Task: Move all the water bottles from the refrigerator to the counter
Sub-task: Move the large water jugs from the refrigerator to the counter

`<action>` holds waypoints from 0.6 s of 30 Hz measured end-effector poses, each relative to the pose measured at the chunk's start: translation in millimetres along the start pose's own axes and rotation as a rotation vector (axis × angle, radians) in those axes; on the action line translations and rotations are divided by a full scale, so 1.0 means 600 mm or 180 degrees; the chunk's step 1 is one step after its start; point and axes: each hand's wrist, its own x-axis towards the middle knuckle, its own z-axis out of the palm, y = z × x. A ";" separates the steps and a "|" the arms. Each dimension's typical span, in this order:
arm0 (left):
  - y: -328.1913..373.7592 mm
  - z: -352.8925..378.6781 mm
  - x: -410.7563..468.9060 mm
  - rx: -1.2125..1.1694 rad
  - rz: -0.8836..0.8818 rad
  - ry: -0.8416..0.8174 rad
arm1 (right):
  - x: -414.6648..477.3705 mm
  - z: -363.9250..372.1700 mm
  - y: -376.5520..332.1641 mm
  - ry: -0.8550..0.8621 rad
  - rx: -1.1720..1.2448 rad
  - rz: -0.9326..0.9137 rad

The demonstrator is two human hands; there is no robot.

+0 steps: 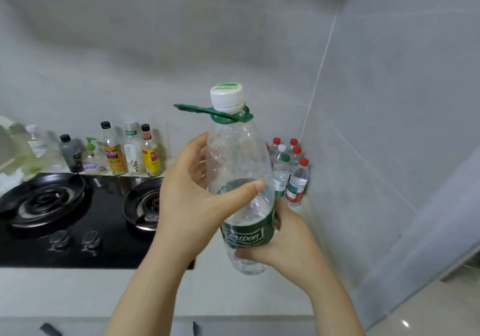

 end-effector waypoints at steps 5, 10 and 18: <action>-0.045 0.010 0.070 -0.0079 -0.0071 -0.0121 | 0.056 0.007 0.006 0.0118 0.0022 0.0050; -0.085 0.039 0.114 -0.0167 -0.0150 -0.0327 | 0.092 -0.003 0.039 0.0241 0.0049 0.0213; -0.133 0.122 0.177 -0.0189 -0.0260 -0.0477 | 0.161 -0.051 0.102 0.0319 -0.0030 0.0290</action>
